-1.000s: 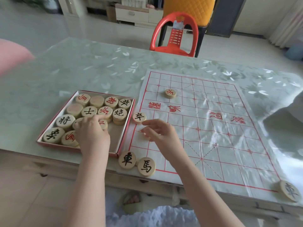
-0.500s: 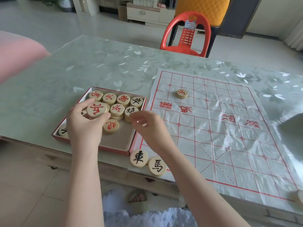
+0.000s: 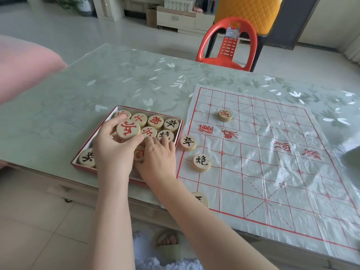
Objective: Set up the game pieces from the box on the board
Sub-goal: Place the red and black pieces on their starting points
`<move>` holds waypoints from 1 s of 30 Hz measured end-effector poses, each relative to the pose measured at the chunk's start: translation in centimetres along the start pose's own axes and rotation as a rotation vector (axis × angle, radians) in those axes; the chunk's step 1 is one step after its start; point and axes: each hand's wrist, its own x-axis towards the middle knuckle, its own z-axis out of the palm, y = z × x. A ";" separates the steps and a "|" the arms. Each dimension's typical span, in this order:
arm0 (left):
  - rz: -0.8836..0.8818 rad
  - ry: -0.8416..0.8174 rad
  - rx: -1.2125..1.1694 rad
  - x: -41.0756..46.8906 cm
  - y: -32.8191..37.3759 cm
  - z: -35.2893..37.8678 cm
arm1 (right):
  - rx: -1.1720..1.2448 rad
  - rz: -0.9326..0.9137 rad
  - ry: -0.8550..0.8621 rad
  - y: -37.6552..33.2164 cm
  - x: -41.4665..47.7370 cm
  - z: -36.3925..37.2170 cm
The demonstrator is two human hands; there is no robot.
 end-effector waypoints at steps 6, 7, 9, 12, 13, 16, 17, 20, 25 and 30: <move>-0.005 -0.020 0.046 -0.2 -0.1 0.5 | 0.284 0.065 0.216 2.0 -0.9 -3.1; 0.002 -0.032 0.065 -0.3 -0.1 0.8 | 0.325 0.081 0.237 2.9 -1.2 -3.9; 0.022 -0.058 0.098 -0.8 0.2 1.8 | 0.363 0.114 0.256 5.3 -1.9 -5.3; 0.047 -0.117 0.121 -1.7 0.7 4.0 | 0.426 0.176 0.258 8.7 -2.8 -7.0; 0.055 -0.138 0.116 -2.0 0.8 4.7 | 0.464 0.199 0.246 9.7 -3.1 -7.5; 0.079 -0.190 0.125 -2.7 1.3 6.9 | 0.510 0.236 0.235 12.1 -3.9 -8.8; 0.089 -0.206 0.133 -2.8 1.3 7.6 | 0.518 0.241 0.240 12.7 -4.0 -9.2; 0.097 -0.252 0.141 -3.1 1.4 9.6 | 0.550 0.264 0.258 14.3 -4.1 -9.9; 0.123 -0.316 0.167 -3.2 1.2 12.0 | 0.555 0.307 0.270 17.5 -3.1 -10.7; 0.133 -0.366 0.188 -3.0 1.5 13.8 | 0.438 0.481 0.329 23.0 -0.4 -11.4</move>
